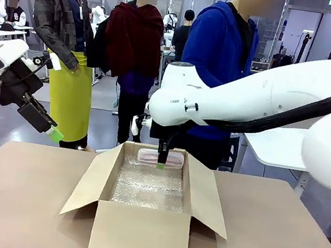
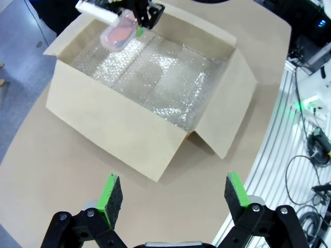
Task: Pack the glasses set securely to prepare it for shipping.
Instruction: Place the Glasses case inside the Package Box.
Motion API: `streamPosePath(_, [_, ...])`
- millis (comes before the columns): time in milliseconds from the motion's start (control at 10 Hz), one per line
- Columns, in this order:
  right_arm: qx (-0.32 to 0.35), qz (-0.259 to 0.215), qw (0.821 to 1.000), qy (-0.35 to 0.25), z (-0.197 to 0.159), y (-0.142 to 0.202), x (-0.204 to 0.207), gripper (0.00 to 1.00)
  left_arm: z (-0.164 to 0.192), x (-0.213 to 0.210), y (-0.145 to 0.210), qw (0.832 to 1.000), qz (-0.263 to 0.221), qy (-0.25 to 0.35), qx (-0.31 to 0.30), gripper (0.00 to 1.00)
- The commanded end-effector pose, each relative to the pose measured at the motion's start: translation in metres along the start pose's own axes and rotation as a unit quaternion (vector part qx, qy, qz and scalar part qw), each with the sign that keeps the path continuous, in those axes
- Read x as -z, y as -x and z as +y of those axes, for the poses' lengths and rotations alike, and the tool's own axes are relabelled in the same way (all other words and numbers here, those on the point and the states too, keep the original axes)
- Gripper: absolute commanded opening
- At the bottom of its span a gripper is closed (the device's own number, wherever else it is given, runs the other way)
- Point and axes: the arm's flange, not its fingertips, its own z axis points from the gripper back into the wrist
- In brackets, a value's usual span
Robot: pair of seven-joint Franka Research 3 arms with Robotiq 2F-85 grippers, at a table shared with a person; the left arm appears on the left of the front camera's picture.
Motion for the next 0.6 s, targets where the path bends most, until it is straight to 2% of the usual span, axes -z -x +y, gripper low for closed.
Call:
streamPosePath(0, [0.000, -0.002, 1.000, -0.010, -0.013, -0.011, 0.016, 0.38, 0.003, -0.002, 0.001, 1.000, -0.010, 0.009, 0.010, 1.00])
streamPosePath(200, [0.004, -0.006, 1.000, -0.012, -0.015, -0.010, 0.040, 0.38, 0.003, -0.002, 0.001, 1.000, -0.010, 0.009, 0.010, 1.00])
streamPosePath(400, [0.011, -0.010, 1.000, -0.013, -0.016, -0.010, 0.048, 0.38, 0.003, -0.002, 0.001, 1.000, -0.010, 0.009, 0.010, 1.00])
streamPosePath(500, [0.020, -0.013, 1.000, -0.011, -0.017, -0.009, 0.047, 0.66, 0.003, -0.002, 0.001, 1.000, -0.010, 0.009, 0.010, 1.00])
